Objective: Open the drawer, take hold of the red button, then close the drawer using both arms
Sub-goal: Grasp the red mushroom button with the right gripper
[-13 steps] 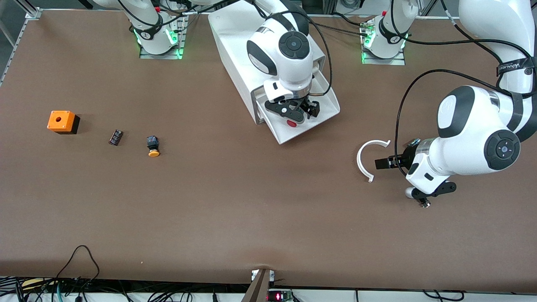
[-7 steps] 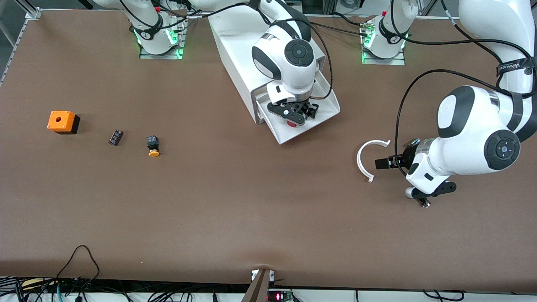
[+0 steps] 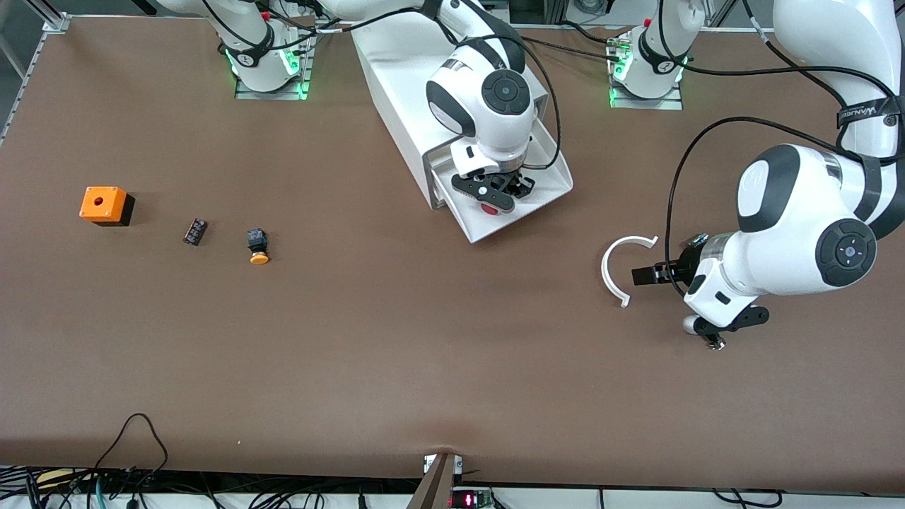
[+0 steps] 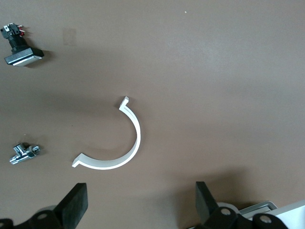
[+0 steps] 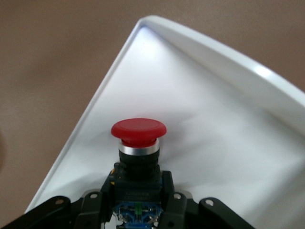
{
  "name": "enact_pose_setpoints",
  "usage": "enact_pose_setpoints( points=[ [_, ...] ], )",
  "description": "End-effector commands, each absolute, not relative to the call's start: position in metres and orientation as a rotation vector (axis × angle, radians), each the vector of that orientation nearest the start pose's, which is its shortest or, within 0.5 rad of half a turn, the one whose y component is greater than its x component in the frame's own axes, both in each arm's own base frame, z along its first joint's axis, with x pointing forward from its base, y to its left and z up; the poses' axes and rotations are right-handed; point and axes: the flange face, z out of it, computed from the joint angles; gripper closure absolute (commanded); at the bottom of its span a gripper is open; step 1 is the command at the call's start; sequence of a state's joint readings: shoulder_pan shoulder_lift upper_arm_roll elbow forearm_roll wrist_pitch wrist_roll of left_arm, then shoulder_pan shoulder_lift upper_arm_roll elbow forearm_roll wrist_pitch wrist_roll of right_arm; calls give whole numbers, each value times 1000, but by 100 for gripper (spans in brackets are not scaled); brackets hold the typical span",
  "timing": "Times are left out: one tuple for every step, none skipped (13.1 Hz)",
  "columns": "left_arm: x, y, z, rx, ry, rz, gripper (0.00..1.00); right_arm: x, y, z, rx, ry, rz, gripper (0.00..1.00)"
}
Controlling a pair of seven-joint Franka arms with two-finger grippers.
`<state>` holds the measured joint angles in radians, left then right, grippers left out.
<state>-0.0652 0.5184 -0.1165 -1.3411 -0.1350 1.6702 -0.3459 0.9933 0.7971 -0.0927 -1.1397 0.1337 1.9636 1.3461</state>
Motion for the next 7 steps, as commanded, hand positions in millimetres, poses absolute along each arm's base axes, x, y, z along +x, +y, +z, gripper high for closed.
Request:
enact_pose_setpoints(
  points=[
    [672, -122, 424, -3215, -322, 345, 1, 462, 606, 364, -3016, 658, 17, 87],
    [672, -123, 425, -3215, -320, 343, 1, 470, 595, 375, -3037, 600, 26, 87],
    [671, -127, 425, -3216, -313, 344, 1, 479, 582, 399, -3033, 528, 25, 87],
    [671, -131, 423, -3215, -311, 347, 1, 495, 562, 416, -3036, 494, 39, 87],
    [672, -133, 421, -3218, -334, 329, 1, 511, 540, 425, -3055, 438, 63, 87],
    [674, -138, 418, -3217, -408, 294, 1, 522, 518, 447, -3067, 327, 72, 87],
    [674, -148, 416, -3215, -441, 280, 1, 534, 490, 458, -3092, 206, 120, 87]
  ],
)
